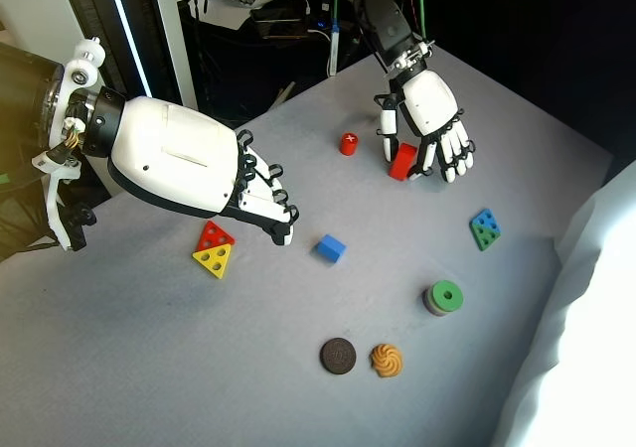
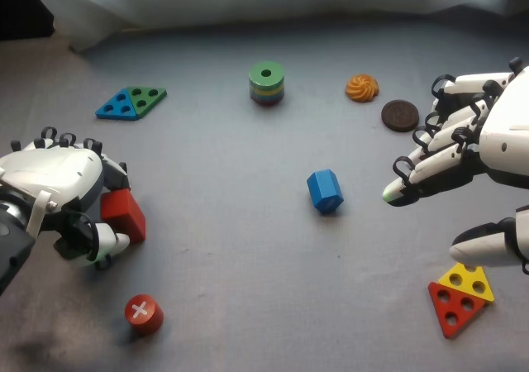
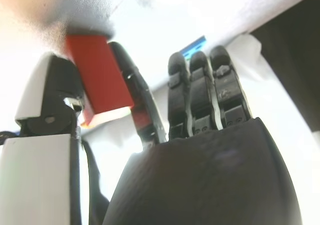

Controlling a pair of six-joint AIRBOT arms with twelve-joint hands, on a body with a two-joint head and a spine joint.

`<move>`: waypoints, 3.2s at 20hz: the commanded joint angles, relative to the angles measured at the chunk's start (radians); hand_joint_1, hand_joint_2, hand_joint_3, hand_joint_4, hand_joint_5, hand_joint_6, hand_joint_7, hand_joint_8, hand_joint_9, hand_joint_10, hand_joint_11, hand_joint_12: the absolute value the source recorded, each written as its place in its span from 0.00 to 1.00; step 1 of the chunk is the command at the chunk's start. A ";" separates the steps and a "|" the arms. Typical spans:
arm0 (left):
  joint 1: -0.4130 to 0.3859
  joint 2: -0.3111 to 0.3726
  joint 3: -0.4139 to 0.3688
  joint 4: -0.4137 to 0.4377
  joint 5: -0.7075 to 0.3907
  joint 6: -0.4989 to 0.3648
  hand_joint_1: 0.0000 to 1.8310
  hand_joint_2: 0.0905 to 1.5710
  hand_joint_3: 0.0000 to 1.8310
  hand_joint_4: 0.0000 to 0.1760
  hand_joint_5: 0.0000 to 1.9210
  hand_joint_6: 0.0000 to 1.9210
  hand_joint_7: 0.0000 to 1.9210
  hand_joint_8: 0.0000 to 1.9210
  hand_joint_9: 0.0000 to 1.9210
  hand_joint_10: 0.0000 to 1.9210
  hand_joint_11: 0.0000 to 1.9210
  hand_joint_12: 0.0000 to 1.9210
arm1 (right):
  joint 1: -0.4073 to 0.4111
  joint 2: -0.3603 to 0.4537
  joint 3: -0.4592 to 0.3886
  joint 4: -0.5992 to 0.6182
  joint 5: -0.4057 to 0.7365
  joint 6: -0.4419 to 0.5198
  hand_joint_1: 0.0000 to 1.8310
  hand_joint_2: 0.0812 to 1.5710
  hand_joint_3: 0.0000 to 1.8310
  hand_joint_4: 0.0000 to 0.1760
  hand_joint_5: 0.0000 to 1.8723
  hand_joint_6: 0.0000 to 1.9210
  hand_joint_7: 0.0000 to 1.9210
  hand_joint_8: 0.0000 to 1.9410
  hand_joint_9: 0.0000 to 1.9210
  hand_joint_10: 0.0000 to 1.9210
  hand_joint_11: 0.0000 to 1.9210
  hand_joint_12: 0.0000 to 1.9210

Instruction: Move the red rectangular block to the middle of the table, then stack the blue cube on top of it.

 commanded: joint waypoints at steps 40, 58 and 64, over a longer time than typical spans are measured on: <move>-0.170 -0.155 0.022 0.080 0.004 -0.022 0.56 0.71 0.00 0.47 0.48 0.56 0.19 0.00 0.12 0.00 0.00 0.24 | 0.003 0.014 -0.007 0.013 0.069 -0.008 0.18 0.75 0.00 0.00 0.29 0.00 0.28 0.00 0.26 0.00 0.01 0.50; -0.114 -0.175 0.052 0.118 0.004 -0.083 0.56 0.72 0.00 0.49 0.47 0.57 0.18 0.00 0.11 0.00 0.00 0.24 | -0.012 0.008 0.023 0.014 0.066 0.012 0.18 0.76 0.00 0.00 0.29 0.00 0.29 0.00 0.26 0.00 0.02 0.50; -0.112 -0.175 0.053 0.118 0.004 -0.085 0.38 0.75 0.00 0.12 0.36 0.04 0.14 0.00 0.09 0.00 0.00 0.16 | -0.042 -0.023 0.126 0.239 0.110 0.025 0.19 0.75 0.00 0.00 0.29 0.00 0.29 0.00 0.27 0.01 0.02 0.50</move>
